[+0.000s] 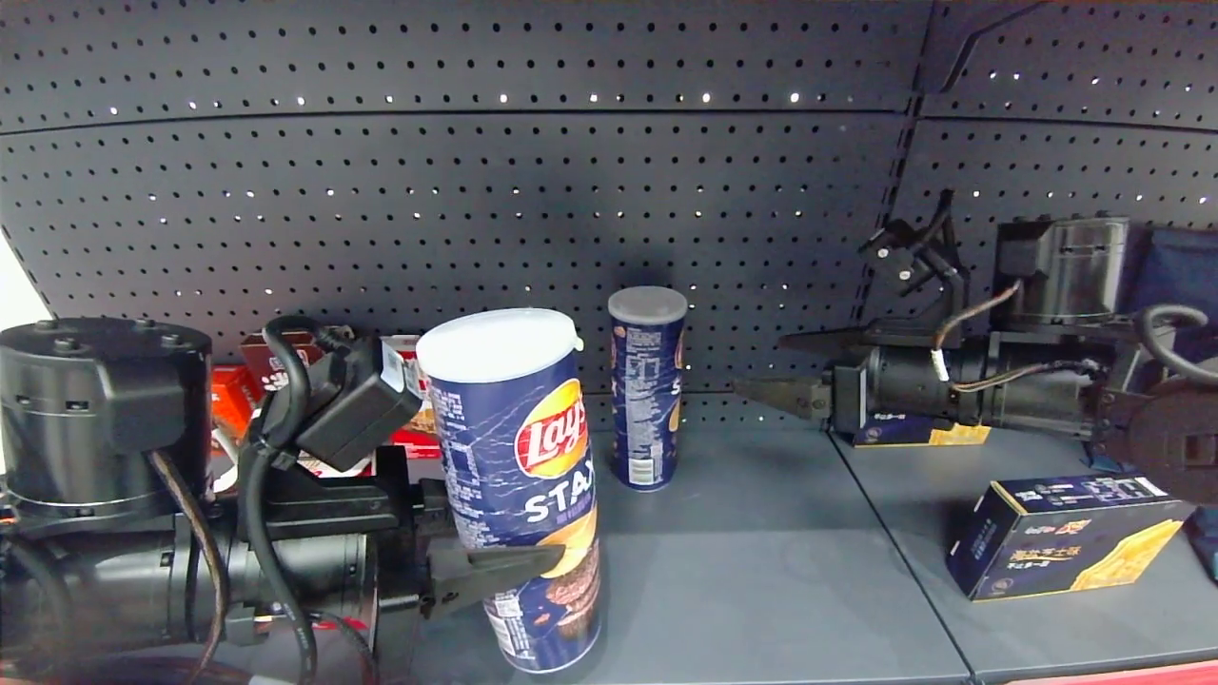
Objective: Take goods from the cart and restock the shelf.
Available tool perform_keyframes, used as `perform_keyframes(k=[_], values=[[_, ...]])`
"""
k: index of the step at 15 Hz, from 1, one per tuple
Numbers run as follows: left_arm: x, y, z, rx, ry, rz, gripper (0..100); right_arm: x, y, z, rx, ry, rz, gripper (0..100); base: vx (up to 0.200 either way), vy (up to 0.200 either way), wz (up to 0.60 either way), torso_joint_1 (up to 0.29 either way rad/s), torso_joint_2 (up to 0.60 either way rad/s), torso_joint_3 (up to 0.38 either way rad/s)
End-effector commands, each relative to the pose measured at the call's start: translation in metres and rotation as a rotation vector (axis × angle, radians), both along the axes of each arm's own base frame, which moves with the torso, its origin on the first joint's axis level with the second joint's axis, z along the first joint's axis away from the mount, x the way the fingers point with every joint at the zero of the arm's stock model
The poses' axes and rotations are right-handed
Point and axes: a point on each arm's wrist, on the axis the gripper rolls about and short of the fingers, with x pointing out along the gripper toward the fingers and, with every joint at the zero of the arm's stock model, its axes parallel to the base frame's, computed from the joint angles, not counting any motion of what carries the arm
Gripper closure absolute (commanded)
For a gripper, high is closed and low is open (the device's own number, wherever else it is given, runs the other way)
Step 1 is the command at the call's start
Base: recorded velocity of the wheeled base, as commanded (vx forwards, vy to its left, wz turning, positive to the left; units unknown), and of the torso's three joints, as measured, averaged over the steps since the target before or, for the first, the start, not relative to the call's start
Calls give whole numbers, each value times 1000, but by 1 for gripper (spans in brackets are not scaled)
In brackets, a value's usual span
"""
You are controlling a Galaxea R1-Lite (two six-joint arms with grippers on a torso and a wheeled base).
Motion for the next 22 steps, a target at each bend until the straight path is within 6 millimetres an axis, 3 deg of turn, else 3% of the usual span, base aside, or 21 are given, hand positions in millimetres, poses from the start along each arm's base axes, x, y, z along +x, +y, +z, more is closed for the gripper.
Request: perform_keyframes(k=[1,10,22], values=[[1,0,0,1,2,1,100,14,13,-15,-17,30,24,0,0,0,0,0,0,0],[1,0,-5,9,18,3,100,48,36,-60,-74,-12,60,0,0,0,0,0,0,0],[2,3,-8,15,30,17,100,76,82,-95,-81,6,127,0,0,0,0,0,0,0]])
